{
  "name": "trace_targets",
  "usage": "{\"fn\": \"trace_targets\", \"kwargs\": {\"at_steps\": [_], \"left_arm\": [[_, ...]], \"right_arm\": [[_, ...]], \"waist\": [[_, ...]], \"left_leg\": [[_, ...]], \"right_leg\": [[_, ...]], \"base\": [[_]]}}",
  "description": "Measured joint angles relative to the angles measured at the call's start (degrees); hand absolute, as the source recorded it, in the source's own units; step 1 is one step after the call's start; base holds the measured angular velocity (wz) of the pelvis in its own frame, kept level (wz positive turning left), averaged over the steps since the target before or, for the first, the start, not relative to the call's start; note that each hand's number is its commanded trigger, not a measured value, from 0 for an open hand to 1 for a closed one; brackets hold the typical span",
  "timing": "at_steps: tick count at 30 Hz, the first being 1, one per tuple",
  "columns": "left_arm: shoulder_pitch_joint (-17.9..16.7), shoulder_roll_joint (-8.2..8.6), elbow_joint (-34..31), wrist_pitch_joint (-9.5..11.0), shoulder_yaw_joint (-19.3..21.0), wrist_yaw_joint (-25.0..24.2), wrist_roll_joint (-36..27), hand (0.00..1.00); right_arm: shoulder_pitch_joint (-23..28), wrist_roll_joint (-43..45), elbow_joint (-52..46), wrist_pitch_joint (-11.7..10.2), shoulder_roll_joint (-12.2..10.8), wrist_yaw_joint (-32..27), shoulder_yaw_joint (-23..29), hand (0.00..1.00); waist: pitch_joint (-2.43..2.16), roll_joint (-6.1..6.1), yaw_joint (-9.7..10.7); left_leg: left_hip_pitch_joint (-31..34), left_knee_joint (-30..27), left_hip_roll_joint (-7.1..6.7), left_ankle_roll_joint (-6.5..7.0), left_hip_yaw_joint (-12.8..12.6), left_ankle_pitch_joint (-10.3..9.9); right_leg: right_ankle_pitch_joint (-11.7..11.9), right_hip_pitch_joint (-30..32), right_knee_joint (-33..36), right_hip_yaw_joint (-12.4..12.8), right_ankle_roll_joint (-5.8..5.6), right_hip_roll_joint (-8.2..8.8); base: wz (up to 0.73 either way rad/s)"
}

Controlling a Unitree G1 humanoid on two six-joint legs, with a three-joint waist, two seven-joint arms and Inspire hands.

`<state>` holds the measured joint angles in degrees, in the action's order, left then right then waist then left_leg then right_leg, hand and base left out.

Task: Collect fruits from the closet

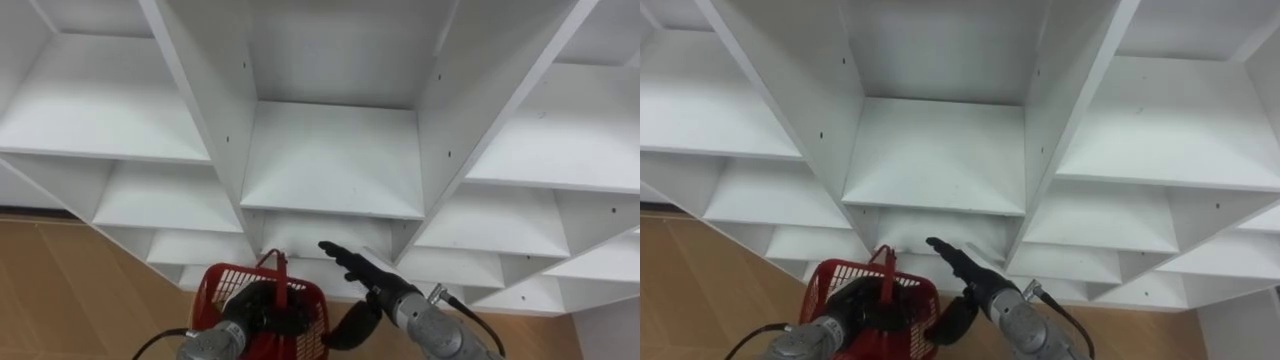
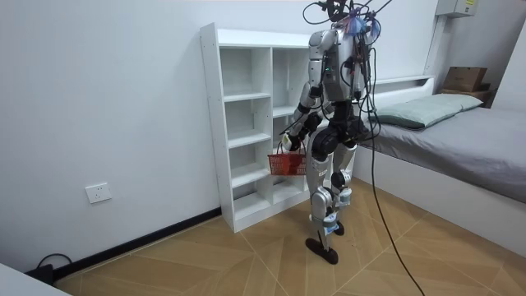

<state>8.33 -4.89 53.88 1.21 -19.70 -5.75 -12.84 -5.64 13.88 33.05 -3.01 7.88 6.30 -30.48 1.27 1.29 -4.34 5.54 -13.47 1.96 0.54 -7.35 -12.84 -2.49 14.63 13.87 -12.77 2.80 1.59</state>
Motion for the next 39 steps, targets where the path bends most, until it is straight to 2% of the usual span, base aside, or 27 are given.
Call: {"fn": "trace_targets", "kwargs": {"at_steps": [8,15,25,34,39], "left_arm": [[0.07,0.66,-0.11,0.0,-0.75,-1.16,0.05,1.0],[0.08,0.32,-1.19,0.06,-0.72,-1.56,0.05,1.0],[0.07,-0.28,-1.29,0.06,-0.74,-1.88,0.04,1.0],[-0.11,-1.16,-0.13,0.07,-0.82,-1.84,0.32,1.0],[-0.99,-1.55,0.99,0.11,-0.57,-1.13,8.86,1.0]], "right_arm": [[0.0,0.15,0.01,-0.07,-0.8,0.93,0.0,0.0],[0.01,0.15,0.08,-0.07,-0.64,0.86,0.17,0.0],[0.01,0.17,1.81,-0.07,-0.11,0.89,0.22,0.0],[0.07,0.07,2.2,-0.07,0.6,0.07,0.25,0.0],[2.32,0.2,2.59,-0.14,1.56,-0.74,0.51,0.0]], "waist": [[-0.08,-0.13,0.77],[-0.68,-1.09,0.81],[-0.53,-0.75,0.89],[0.0,0.17,0.83],[-0.11,0.24,0.72]], "left_leg": [[-0.14,0.04,0.08,0.0,0.0,0.0],[-0.37,0.03,0.13,-0.01,-0.02,0.01],[-0.8,0.1,-0.02,0.01,-0.09,0.02],[-1.19,0.69,-0.05,0.05,-0.31,0.04],[-1.58,1.33,0.03,0.06,-0.34,0.03]], "right_leg": [[-0.03,-0.49,-0.29,-0.22,-0.05,-0.06],[-0.02,-0.55,-0.2,-0.12,-0.04,-0.11],[-0.03,-0.76,-0.21,-0.12,-0.05,0.05],[-0.1,-0.7,-0.28,0.07,-0.15,-0.1],[-0.09,-1.06,-1.15,1.12,-0.36,-0.65]], "base": [[0.03],[0.0],[0.0],[-0.02],[-0.01]]}}
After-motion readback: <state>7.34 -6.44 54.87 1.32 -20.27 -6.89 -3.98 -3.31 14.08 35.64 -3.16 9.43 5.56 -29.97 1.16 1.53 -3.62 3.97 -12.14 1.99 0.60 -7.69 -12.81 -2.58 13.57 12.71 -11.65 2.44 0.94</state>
